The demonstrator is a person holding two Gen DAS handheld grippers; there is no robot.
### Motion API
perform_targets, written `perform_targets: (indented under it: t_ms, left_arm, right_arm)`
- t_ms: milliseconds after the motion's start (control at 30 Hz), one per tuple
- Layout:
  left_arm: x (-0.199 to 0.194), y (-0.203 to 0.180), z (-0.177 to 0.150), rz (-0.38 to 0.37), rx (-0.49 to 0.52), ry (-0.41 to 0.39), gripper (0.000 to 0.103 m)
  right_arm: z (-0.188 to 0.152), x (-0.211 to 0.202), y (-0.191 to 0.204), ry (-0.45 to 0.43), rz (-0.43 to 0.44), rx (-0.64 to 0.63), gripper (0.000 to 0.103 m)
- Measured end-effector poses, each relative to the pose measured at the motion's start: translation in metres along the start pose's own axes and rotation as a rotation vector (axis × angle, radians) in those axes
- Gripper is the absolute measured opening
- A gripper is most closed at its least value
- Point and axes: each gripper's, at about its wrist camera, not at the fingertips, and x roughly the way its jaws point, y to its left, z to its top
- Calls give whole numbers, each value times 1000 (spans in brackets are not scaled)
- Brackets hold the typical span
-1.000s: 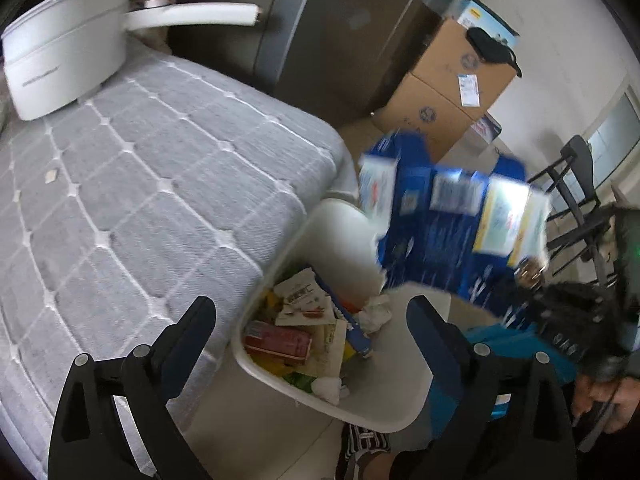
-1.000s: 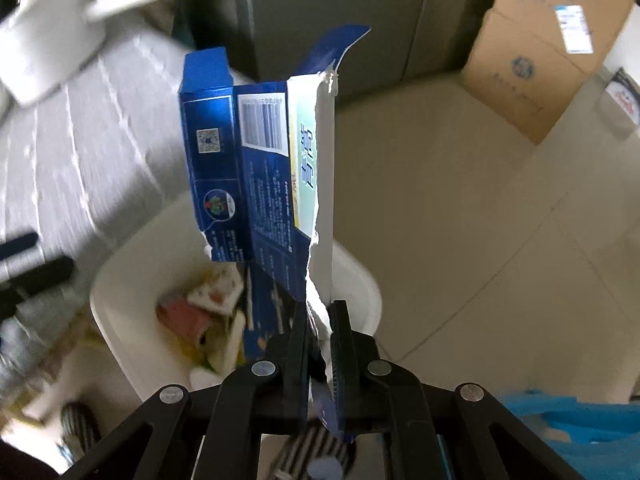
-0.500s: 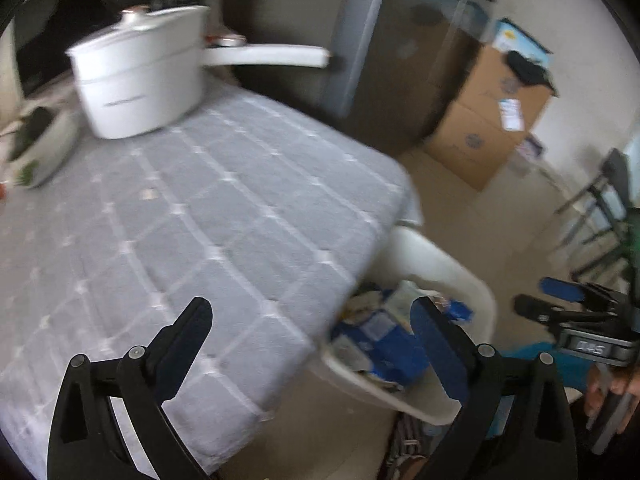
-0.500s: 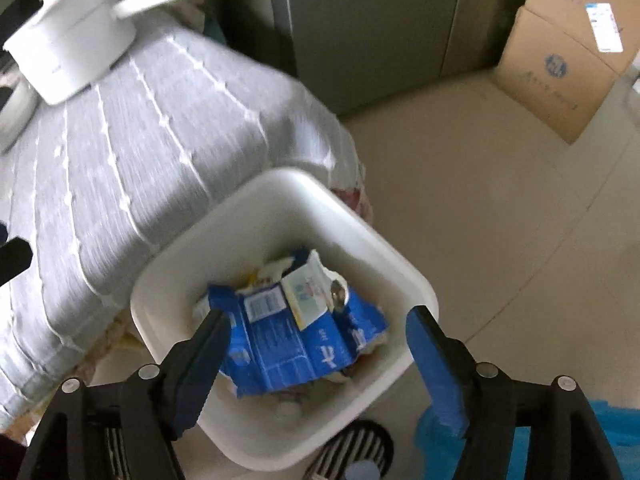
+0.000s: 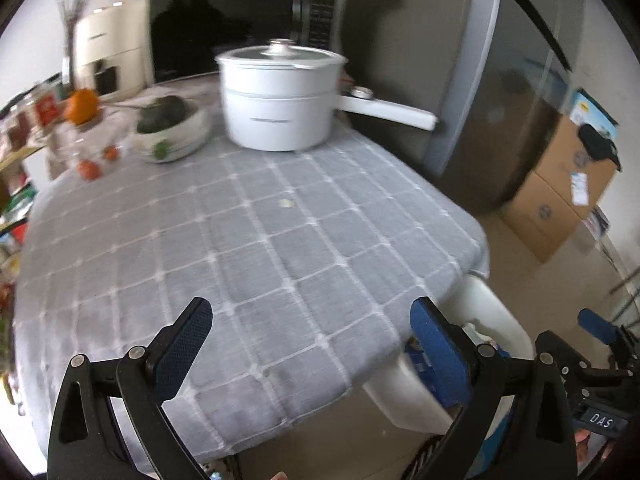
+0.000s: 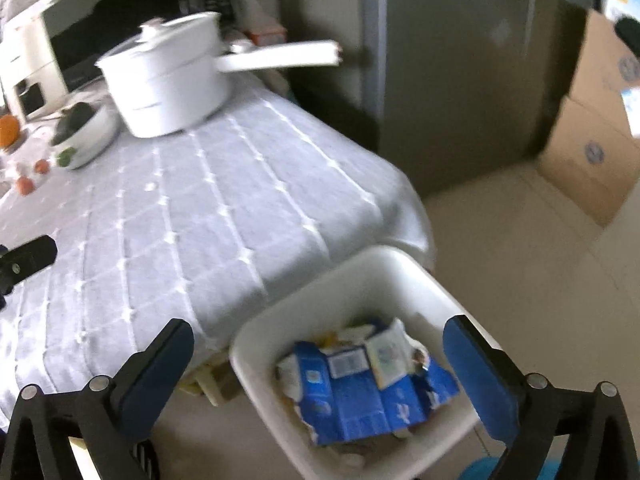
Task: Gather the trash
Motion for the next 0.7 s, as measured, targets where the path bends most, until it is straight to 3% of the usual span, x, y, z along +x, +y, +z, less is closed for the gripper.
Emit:
perform_targets:
  t_ms: [333, 700]
  left_arm:
    - [-15, 37, -10, 116, -20, -62, 101]
    - [-5, 66, -12, 148, -38, -48, 101]
  right_arm:
    - [12, 2, 53, -86, 25, -110, 102]
    - [19, 22, 85, -103, 39, -154, 102]
